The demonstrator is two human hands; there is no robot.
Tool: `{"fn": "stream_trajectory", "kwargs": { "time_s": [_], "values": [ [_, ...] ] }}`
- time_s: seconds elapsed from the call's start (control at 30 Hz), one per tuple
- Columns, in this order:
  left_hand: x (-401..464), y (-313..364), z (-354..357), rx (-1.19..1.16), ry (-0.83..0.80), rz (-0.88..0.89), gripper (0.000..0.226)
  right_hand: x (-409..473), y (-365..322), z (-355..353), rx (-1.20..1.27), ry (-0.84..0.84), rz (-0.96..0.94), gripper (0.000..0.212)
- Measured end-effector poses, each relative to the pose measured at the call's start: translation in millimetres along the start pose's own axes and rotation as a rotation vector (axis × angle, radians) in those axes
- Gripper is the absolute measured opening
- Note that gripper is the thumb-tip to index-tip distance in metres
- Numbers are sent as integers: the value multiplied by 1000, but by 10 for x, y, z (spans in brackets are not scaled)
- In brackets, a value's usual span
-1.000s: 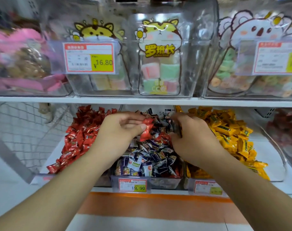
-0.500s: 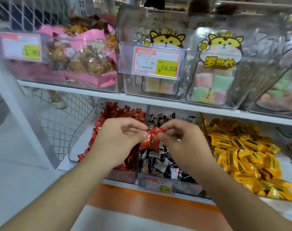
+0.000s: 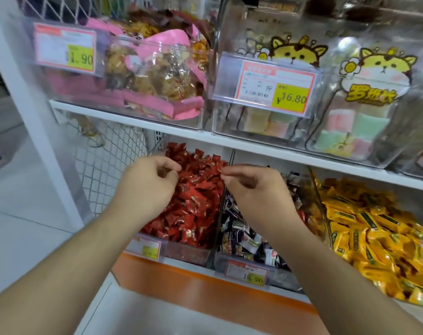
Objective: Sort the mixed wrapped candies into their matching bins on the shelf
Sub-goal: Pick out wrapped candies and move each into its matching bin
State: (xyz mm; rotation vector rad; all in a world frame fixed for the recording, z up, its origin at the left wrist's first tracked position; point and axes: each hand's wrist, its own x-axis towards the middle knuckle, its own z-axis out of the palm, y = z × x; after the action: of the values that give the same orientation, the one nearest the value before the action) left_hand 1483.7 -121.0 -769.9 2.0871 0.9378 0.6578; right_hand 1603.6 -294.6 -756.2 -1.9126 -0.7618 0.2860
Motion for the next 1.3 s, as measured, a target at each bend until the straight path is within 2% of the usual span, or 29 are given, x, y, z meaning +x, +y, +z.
{"fn": "stream_trajectory", "kwargs": {
  "time_s": [0.13,0.27,0.37,0.53,0.7,0.87,0.97,1.1,1.3],
  "values": [
    [-40,79,58,67,-9,81,14,-38,115,-324,-160,79,23,22],
    [-158,238,205,107,-82,213,20,-161,281,-788,-468,171,-5,28],
    [-239,358,368,193,-120,374,26,-209,402,-978,-658,139,49,35],
    [-347,510,692,243,-298,542,33,-231,460,-1075,-786,99,5,38],
    [-262,720,1103,261,-333,566,31,-209,539,-1190,-793,54,58,32],
    [90,841,1628,505,-293,518,21,-181,642,-1244,-690,45,60,42],
    [256,857,1855,600,-346,455,22,-174,699,-1272,-656,51,56,41],
    [342,794,2038,603,-360,470,28,-146,752,-1293,-637,74,36,38],
    [239,773,1972,503,-270,546,19,-155,794,-1325,-618,72,0,35]
  ]
}}
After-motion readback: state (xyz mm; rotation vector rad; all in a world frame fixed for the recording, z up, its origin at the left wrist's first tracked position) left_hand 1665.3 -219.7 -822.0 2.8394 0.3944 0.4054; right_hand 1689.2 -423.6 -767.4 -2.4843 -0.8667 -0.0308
